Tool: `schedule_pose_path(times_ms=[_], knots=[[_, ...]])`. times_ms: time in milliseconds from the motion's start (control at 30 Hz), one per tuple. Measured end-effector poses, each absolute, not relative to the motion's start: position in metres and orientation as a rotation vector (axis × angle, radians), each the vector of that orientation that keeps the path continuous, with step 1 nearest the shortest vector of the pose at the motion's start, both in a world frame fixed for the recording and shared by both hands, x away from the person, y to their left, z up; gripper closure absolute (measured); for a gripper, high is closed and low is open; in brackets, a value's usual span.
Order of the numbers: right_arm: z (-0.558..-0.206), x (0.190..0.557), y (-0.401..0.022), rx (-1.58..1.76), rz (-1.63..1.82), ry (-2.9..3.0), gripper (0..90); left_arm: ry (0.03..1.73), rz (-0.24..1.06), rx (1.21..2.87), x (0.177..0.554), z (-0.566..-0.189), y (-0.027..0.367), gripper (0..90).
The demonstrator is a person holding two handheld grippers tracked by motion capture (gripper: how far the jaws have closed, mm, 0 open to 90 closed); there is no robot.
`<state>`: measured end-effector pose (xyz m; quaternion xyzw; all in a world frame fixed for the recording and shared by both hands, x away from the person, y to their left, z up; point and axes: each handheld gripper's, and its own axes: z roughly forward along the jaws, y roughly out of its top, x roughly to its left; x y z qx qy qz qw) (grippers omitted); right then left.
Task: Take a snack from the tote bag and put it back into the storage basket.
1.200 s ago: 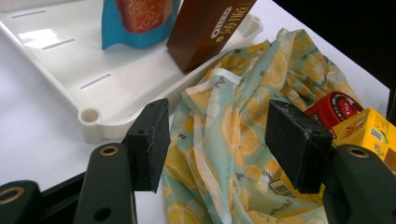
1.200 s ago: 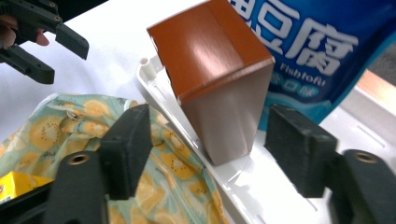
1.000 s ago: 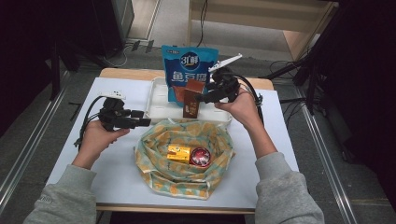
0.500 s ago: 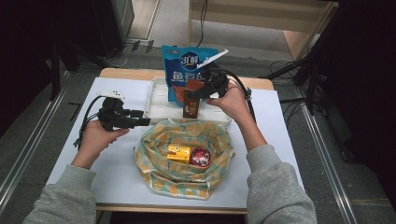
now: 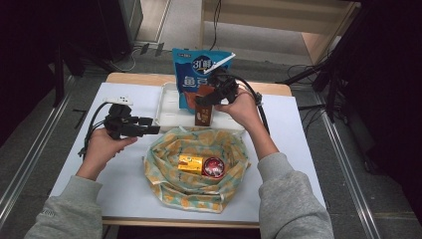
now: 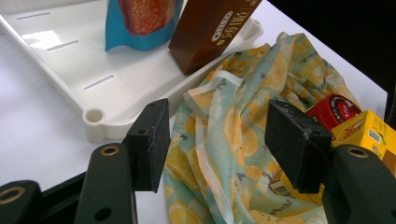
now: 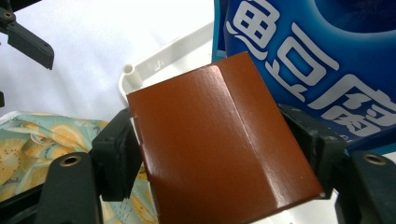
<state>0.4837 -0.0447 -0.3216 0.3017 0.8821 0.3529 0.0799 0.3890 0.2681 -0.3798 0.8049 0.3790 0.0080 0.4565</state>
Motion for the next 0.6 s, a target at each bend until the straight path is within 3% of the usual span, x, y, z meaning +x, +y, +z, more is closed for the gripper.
schedule_pose_path(times_ms=[267,300,600], knots=[[-0.3209,0.482,-0.0449,0.902,1.056,2.629,35.6,0.936,0.021,1.983,0.3889,-0.3798,0.2685,40.7],[-0.3203,0.4809,-0.0448,0.89,1.046,2.622,42.0,0.936,0.02,1.981,0.3889,-0.3798,0.2686,40.7],[-0.3181,0.4795,-0.0393,0.871,1.048,2.6,42.6,0.936,0.015,1.981,0.389,-0.3798,0.2687,40.7]])
